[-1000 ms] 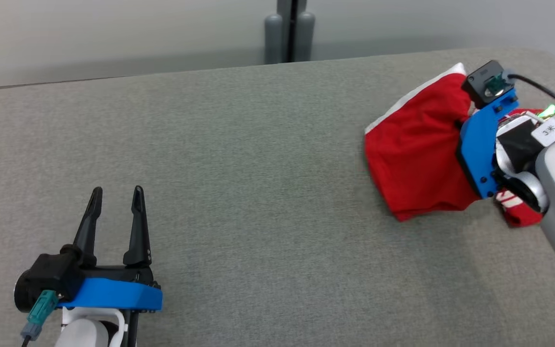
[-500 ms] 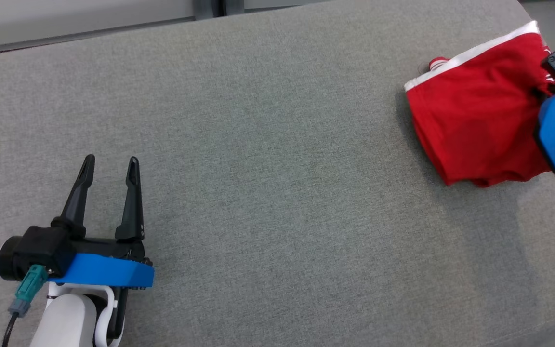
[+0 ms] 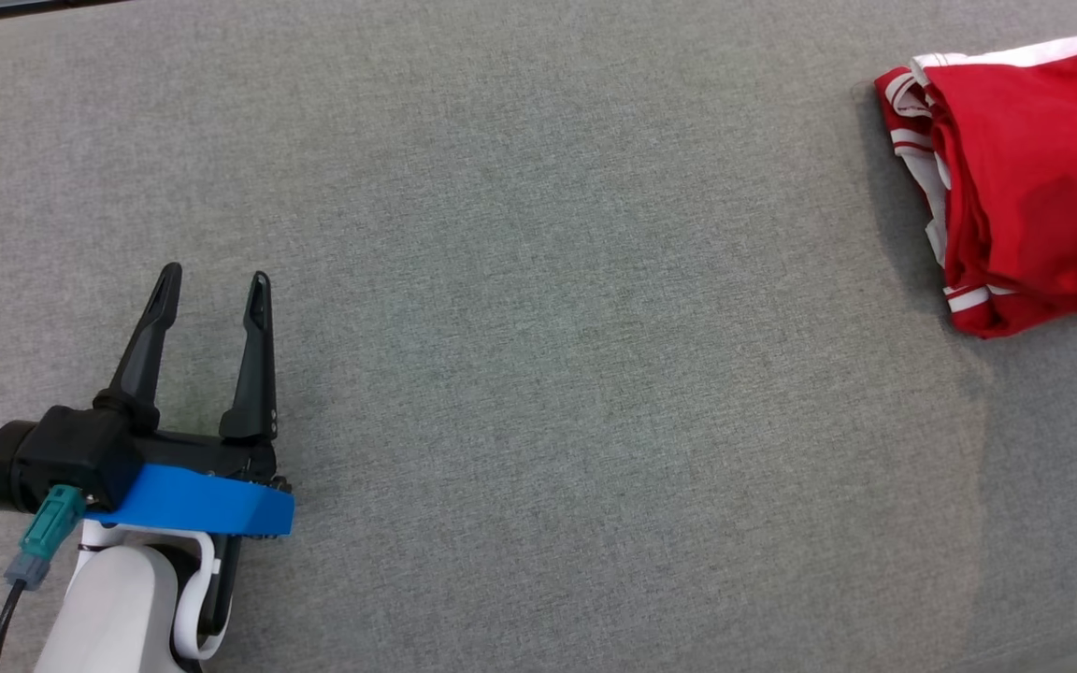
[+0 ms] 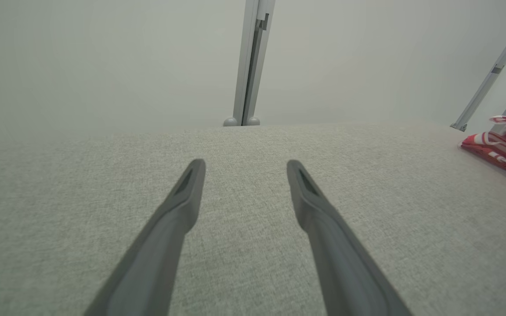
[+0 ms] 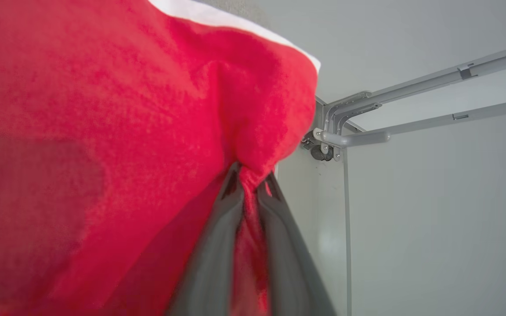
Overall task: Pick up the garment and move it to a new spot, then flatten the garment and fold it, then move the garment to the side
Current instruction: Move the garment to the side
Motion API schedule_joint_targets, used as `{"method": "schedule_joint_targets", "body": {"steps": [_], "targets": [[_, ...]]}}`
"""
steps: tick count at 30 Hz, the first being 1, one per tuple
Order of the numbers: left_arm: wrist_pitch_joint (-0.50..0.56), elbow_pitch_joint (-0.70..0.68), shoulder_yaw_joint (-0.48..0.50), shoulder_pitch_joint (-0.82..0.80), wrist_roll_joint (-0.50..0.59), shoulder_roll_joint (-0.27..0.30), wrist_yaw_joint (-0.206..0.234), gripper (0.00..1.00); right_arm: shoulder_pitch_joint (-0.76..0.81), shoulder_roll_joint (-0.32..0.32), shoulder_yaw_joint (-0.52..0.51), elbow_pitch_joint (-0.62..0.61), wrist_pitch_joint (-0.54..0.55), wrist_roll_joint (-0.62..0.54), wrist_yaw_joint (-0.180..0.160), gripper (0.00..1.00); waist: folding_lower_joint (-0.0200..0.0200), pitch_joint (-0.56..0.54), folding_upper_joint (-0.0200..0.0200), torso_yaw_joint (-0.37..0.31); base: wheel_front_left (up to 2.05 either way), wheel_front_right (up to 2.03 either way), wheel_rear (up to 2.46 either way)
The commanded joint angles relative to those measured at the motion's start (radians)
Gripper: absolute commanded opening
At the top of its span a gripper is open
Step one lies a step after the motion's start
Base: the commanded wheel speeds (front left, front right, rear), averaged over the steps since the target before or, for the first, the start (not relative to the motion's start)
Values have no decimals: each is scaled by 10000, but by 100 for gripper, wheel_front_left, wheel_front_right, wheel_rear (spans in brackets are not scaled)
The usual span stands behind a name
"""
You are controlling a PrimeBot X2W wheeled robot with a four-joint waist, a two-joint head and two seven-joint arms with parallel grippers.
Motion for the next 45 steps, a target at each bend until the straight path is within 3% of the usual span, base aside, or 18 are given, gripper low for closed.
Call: {"method": "schedule_joint_targets", "body": {"steps": [1,10,18,29,37,45], "targets": [[7,3,-24,-170,28,47,-2,100,-62,92,-132,172,-149,-156,-2,100,-1,-40,0,32,0,0,0],[-240,518,-78,168,-229,-207,73,100,447,1075,-2034,1005,-2268,-1576,-2,100,-1,-1068,0,415,0,0,0],[-529,1216,6,941,-505,-631,175,100,1895,2265,-3099,448,-3508,-1167,-2,100,-1,-2751,0,1096,0,0,0],[-628,1394,165,2069,-702,-824,138,100,5317,3485,-4248,-2829,-3600,299,-2,100,-1,-4021,0,2070,0,0,0],[-638,1388,391,2684,-780,-846,80,100,8034,4813,-5026,-5844,-2946,5,0,100,-1,-4570,0,2256,0,0,0],[-642,1493,525,2932,-739,-898,10,100,9253,5561,-5117,-6955,-2613,-163,0,100,-1,-4731,0,2180,0,0,0]]}}
